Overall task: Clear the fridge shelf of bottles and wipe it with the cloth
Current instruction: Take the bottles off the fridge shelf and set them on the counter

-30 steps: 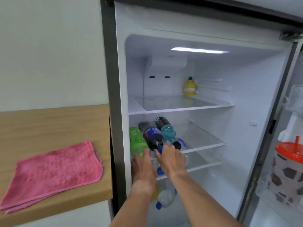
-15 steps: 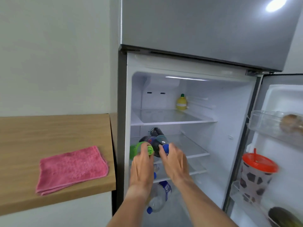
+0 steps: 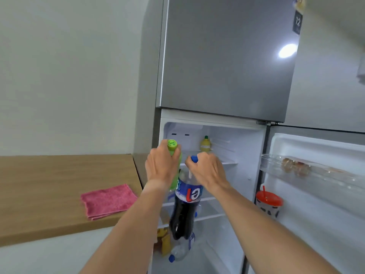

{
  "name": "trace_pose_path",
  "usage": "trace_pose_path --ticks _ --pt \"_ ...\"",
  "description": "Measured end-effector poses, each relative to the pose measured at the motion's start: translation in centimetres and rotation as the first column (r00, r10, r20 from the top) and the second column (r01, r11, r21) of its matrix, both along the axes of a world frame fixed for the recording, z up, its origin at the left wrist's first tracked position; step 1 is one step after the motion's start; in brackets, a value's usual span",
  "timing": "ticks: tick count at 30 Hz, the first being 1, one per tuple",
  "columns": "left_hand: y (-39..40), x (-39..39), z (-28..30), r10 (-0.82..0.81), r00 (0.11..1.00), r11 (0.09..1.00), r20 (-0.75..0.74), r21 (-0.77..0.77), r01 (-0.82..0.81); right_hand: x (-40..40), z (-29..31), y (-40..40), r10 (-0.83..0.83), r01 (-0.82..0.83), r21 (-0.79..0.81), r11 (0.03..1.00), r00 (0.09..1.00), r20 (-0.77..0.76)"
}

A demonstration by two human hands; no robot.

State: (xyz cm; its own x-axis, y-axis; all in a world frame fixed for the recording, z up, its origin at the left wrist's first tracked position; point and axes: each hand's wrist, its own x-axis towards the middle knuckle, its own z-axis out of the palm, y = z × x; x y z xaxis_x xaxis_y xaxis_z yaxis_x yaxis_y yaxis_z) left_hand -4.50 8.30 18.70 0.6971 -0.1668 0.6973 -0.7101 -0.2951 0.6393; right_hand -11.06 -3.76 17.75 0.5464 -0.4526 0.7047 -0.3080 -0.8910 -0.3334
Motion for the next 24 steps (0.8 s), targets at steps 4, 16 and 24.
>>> trace_pose_path --ticks 4,16,24 --pt "3.9 -0.1 2.7 0.01 0.997 0.999 -0.071 0.044 -0.007 -0.6 3.4 3.5 0.04 -0.041 -0.032 0.999 0.999 -0.025" --pt "16.8 6.6 8.6 0.185 0.978 0.976 -0.098 0.138 -0.17 5.3 13.0 13.3 0.143 -0.119 -0.144 0.982 0.975 0.169" --pt "18.4 15.3 5.9 0.275 0.944 0.955 -0.181 0.164 -0.246 16.7 12.0 15.9 0.242 -0.22 -0.166 0.961 0.961 0.133"
